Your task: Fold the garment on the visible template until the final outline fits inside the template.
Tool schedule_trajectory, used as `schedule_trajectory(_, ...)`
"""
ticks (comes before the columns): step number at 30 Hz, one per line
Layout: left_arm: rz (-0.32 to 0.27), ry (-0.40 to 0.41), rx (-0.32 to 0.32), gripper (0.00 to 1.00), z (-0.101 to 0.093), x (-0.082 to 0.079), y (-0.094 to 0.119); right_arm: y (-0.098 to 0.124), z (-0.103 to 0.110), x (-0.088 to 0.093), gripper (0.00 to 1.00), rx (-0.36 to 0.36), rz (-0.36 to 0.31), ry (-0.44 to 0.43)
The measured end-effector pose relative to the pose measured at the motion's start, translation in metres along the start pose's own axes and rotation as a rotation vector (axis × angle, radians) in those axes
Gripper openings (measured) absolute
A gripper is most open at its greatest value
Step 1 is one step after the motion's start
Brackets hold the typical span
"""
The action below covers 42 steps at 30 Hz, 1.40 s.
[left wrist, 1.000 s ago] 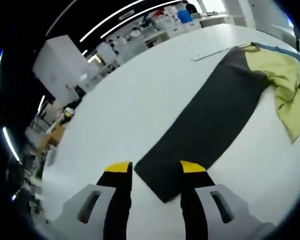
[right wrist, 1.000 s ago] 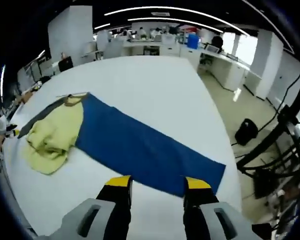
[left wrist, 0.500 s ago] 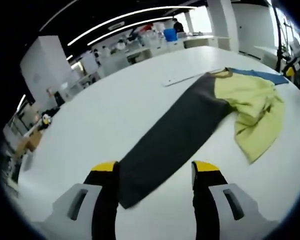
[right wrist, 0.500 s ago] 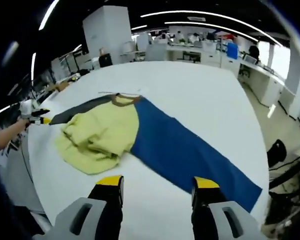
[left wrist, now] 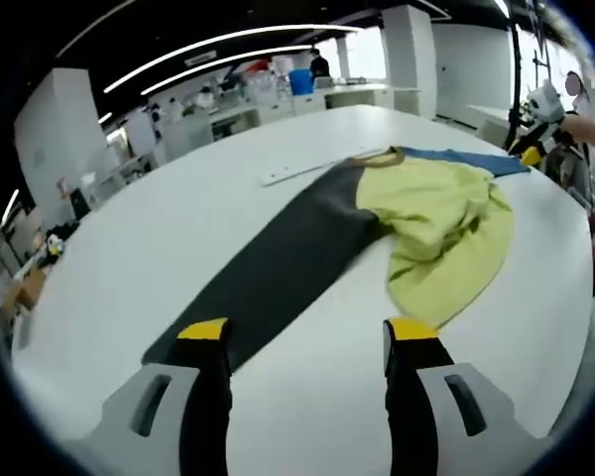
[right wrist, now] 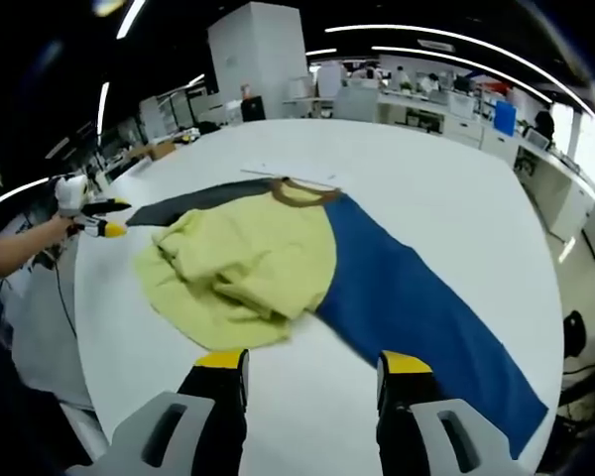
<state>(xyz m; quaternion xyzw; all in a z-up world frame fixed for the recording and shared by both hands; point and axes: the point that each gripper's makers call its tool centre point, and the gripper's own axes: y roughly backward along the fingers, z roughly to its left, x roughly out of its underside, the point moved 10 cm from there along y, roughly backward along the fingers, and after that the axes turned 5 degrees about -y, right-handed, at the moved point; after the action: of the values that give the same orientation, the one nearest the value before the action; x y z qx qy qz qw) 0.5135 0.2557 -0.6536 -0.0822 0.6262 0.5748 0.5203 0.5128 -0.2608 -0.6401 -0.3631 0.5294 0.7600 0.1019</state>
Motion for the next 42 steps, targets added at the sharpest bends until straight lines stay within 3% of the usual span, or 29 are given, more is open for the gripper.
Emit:
schedule_trajectory(10,0.002,0.017,0.083,0.55,-0.029,-0.002,-0.012,-0.025,0.010,0.000,0.38,-0.047,0.010,0.023)
schedule_trajectory(17,0.015,0.043,0.123,0.51,-0.047,0.004,-0.019,-0.040,0.006,0.002,0.31,-0.070,0.013,0.056)
schedule_trajectory(32,0.023,0.082,0.102,0.35,-0.060,0.007,-0.032,-0.064,0.007,0.008,0.15,-0.081,0.012,0.132)
schedule_trajectory(42,0.043,0.053,0.119,0.22,-0.070,0.014,-0.040,-0.073,0.010,0.008,0.07,-0.069,0.012,0.108)
